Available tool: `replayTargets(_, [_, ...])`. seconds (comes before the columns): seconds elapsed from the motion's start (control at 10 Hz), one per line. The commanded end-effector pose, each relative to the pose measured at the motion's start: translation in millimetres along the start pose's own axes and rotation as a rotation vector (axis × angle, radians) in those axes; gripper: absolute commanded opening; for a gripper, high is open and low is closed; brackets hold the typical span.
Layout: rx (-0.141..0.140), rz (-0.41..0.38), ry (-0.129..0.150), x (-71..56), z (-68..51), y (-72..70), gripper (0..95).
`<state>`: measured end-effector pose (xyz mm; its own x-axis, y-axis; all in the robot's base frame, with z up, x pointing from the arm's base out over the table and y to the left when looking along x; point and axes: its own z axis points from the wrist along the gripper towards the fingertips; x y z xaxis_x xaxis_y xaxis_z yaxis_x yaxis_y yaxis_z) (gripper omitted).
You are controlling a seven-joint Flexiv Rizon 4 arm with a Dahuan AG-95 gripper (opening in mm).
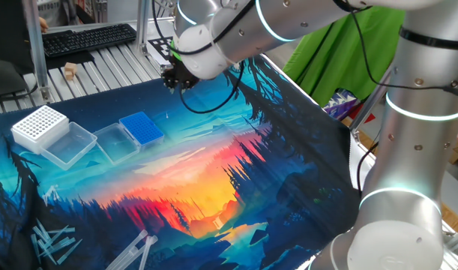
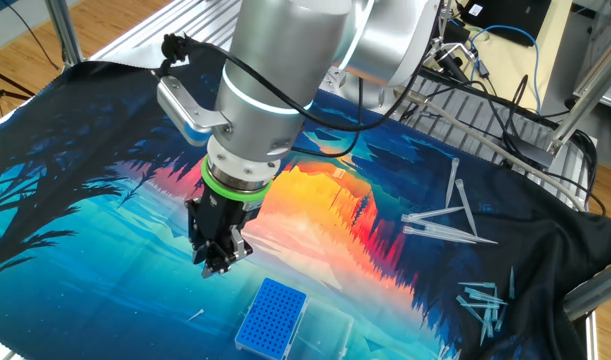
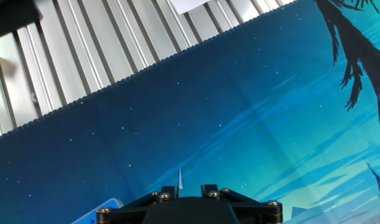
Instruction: Insert a small pipette tip into the holder for small pipette tips
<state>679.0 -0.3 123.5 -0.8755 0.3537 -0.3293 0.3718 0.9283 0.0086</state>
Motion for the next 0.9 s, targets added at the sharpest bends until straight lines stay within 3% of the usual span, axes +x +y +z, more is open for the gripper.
replayTargets(0.1, [-0.005, 0.000, -0.012, -0.2, 2.0, 0.3, 19.0])
replayTargets(0.9, [-0.018, -0.001, -0.051, 2.5, 12.8, -1.1, 19.0])
